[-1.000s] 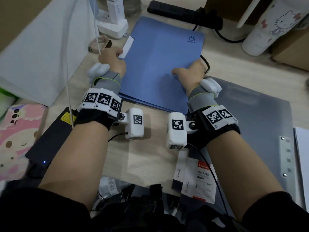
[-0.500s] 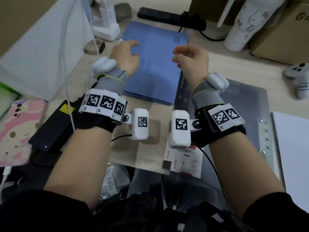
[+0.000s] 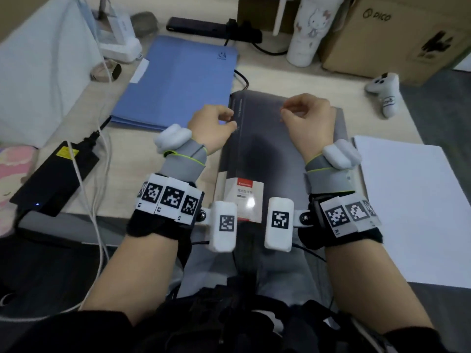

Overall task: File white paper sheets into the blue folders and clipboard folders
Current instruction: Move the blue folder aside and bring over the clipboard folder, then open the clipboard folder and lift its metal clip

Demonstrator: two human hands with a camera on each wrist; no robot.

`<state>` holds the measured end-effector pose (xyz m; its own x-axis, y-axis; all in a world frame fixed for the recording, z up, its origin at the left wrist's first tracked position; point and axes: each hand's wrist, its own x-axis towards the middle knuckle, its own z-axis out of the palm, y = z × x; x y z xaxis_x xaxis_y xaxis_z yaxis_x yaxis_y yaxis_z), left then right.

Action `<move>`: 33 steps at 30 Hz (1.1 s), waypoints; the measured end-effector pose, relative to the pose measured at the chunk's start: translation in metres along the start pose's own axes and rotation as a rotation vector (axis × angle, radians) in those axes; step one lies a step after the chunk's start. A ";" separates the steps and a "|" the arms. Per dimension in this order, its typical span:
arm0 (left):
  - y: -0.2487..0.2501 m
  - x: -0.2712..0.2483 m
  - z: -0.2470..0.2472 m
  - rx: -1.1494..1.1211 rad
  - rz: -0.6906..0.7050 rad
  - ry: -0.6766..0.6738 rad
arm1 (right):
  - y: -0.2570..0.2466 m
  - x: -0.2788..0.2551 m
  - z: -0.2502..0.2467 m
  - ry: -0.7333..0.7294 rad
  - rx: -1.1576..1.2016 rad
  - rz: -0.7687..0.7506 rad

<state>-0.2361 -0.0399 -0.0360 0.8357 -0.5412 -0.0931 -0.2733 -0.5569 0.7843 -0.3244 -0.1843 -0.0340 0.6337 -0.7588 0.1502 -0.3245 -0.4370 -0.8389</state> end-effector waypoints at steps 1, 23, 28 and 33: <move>-0.004 -0.001 0.003 0.045 -0.015 -0.005 | 0.003 -0.002 -0.003 -0.001 -0.063 0.010; 0.014 -0.034 0.055 -0.549 -0.296 -0.068 | 0.076 -0.041 -0.087 -0.018 -0.251 0.382; 0.017 -0.031 0.056 -0.647 -0.267 -0.056 | 0.075 -0.037 -0.101 0.100 -0.151 0.332; 0.024 -0.030 0.064 -0.707 -0.266 -0.062 | 0.075 -0.032 -0.114 0.207 -0.065 0.287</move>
<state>-0.2982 -0.0770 -0.0536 0.7968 -0.4908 -0.3524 0.3219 -0.1486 0.9350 -0.4492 -0.2474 -0.0420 0.3564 -0.9341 0.0213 -0.5168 -0.2161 -0.8284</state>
